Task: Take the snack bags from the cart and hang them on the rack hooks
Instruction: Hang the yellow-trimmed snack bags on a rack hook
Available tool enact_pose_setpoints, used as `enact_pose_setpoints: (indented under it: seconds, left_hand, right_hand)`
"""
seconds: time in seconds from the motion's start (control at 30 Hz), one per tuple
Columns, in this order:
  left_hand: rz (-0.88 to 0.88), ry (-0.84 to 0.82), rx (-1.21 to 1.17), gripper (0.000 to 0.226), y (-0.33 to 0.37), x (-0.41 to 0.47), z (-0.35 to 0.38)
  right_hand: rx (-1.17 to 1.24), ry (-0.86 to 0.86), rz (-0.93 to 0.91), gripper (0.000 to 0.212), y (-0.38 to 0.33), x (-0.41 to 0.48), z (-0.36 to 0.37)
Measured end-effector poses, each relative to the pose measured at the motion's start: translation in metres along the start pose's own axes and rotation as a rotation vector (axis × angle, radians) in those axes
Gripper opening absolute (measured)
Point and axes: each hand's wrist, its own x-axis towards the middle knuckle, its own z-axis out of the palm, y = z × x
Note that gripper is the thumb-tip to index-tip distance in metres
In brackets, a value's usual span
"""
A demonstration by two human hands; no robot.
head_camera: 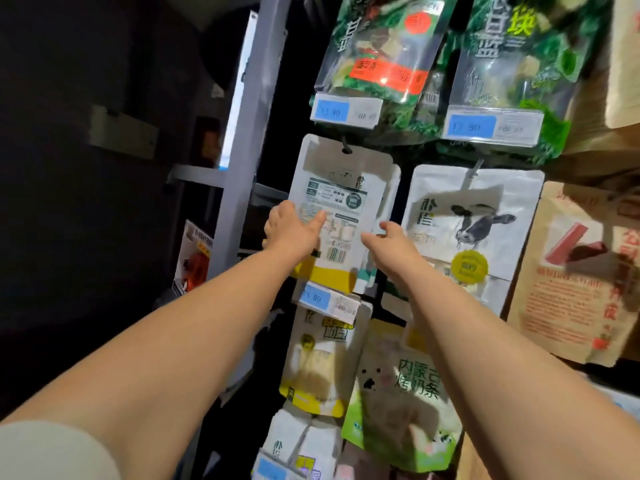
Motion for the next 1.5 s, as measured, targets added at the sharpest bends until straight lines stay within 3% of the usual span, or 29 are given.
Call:
enact_pose_setpoints:
  seconds: [0.17, 0.3, 0.43, 0.57, 0.67, 0.83, 0.93, 1.1, 1.23, 1.3, 1.37, 1.5]
  left_hand:
    - [-0.058, -0.063, -0.165, 0.077, -0.007, 0.025, -0.005]
    - [-0.053, -0.037, -0.276, 0.062, -0.009, 0.029, -0.013]
    - [-0.031, -0.220, -0.620, 0.043, -0.008, 0.028, -0.025]
    - [0.028, -0.226, -0.778, 0.025, 0.006, 0.019, -0.037]
    - [-0.003, -0.268, -0.839, 0.016, 0.019, 0.008, -0.043]
    - [-0.085, -0.403, -0.846, 0.019, 0.022, -0.017, -0.049]
    - [-0.100, -0.432, -0.834, 0.019, 0.018, -0.040, -0.044]
    - [-0.110, -0.524, -0.913, 0.023, 0.028, -0.090, 0.001]
    - [-0.091, -0.631, -0.910, 0.026, 0.047, -0.143, 0.062]
    - [-0.046, -0.684, -0.865, 0.017, 0.058, -0.176, 0.093]
    - [-0.011, -0.773, -0.838, 0.008, 0.072, -0.213, 0.122]
    - [0.063, -1.028, -0.849, 0.016, 0.102, -0.305, 0.176]
  right_hand:
    - [0.167, 0.005, 0.135, 0.061, -0.006, 0.018, 0.014]
    - [0.315, 0.090, 0.098, 0.034, -0.004, 0.020, 0.023]
    - [0.407, 0.172, 0.030, 0.032, -0.010, 0.017, 0.022]
    - [0.435, 0.217, -0.095, 0.020, -0.022, 0.012, 0.013]
    - [0.457, 0.247, -0.059, 0.022, -0.025, 0.011, 0.007]
    - [0.488, 0.137, 0.045, 0.026, -0.017, -0.003, -0.004]
    - [0.485, 0.157, 0.037, 0.025, 0.000, -0.026, -0.011]
    - [0.386, 0.303, -0.006, 0.013, 0.046, -0.085, -0.043]
    - [0.309, 0.455, 0.048, 0.028, 0.099, -0.141, -0.085]
    - [0.248, 0.529, 0.094, 0.025, 0.125, -0.173, -0.110]
    - [0.193, 0.614, 0.134, 0.016, 0.150, -0.209, -0.138]
    - [0.110, 0.796, 0.292, 0.007, 0.191, -0.300, -0.193]
